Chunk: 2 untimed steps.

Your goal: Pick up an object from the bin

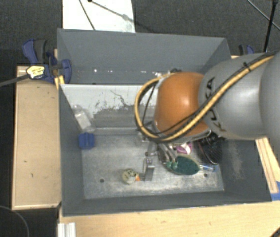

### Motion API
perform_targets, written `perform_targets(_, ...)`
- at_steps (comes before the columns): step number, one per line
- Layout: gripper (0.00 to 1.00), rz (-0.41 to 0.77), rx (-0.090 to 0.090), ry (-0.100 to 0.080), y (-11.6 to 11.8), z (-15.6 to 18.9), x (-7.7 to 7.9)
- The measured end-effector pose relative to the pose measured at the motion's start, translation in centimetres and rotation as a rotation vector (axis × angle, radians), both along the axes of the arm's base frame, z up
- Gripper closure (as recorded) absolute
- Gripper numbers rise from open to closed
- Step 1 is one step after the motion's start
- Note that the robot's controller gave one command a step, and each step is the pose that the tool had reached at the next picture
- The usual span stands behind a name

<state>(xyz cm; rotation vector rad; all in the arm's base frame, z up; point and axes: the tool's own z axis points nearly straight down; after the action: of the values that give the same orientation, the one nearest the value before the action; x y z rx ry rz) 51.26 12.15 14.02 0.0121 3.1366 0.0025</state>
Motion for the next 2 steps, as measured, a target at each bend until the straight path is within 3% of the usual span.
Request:
perform_targets(1, 0.0, 0.015, -0.001, 0.014, 3.22, -7.21, -0.87)
perform_targets(2, 1.0, 0.01, 0.004, 0.001, 3.3, -6.64, -0.46)
